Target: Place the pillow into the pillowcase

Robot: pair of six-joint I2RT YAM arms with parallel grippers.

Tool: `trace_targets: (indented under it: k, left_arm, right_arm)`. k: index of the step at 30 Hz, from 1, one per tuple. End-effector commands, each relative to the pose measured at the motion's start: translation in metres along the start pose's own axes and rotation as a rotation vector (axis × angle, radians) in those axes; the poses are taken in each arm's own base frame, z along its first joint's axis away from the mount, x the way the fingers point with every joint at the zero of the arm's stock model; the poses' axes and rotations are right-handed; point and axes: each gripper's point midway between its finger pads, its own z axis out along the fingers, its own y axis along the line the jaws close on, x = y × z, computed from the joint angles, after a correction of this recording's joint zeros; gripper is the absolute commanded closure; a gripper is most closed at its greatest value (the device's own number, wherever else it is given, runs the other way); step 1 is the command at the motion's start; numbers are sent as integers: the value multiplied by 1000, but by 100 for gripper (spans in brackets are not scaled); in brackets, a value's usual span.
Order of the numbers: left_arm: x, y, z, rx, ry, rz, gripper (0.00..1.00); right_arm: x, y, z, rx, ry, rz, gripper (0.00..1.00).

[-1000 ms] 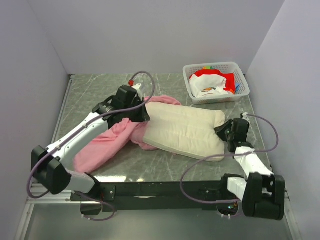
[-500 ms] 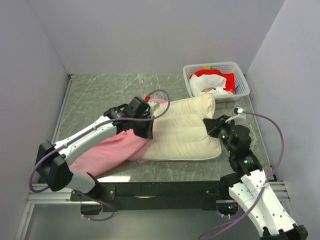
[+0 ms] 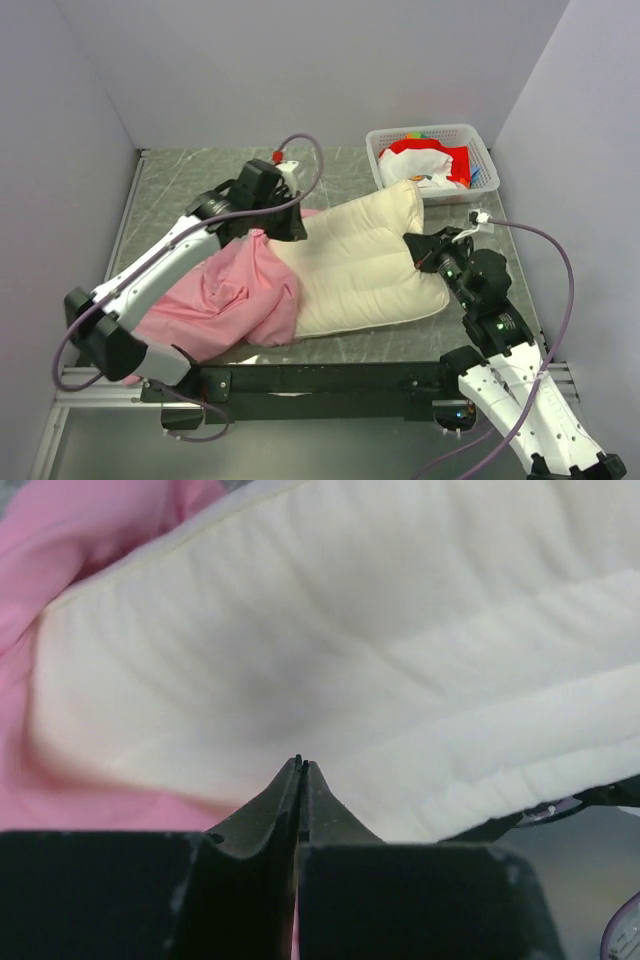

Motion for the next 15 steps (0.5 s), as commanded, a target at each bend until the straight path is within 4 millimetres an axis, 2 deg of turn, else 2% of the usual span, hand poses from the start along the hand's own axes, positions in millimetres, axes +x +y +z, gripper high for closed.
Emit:
trace_targets:
  k: [1, 2, 3, 4, 5, 6, 7, 8, 9, 12, 13, 15]
  left_arm:
    - [-7, -18, 27, -41, 16, 43, 90]
    - [-10, -6, 28, -123, -5, 29, 84]
    - [-8, 9, 23, -210, -17, 5, 63]
    - [-20, 37, 14, -380, -112, -47, 52]
    - [-14, 54, 10, -457, -130, -62, 47]
    - [-15, 63, -3, -505, -176, -88, 38]
    - [-17, 74, -10, -560, -224, -135, 34]
    - [-5, 83, -11, -588, -220, -146, 32]
    - [-6, 86, -19, -598, -256, -164, 30]
    - [8, 112, -24, -717, -279, -178, 31]
    - [15, 120, -24, -757, -262, -180, 32]
    - [29, 130, -11, -795, -210, -161, 32]
  right_arm:
    - [-14, 19, -1, -48, -28, 7, 100]
    - [-9, 11, 0, -19, -22, 7, 100]
    - [-6, 7, -1, -8, -22, 5, 100]
    - [-2, 3, -1, 1, -13, 7, 100]
    - [8, -3, 0, 13, 3, 11, 100]
    - [11, -4, -1, 7, 2, 17, 100]
    - [20, -10, -1, 18, 18, 21, 100]
    - [23, -13, -1, 24, 19, 24, 100]
    - [25, -15, -3, 24, 16, 26, 100]
    - [34, -21, -3, 36, 35, 22, 100]
    - [37, -22, -3, 40, 42, 24, 100]
    - [36, -22, -3, 38, 38, 21, 100]
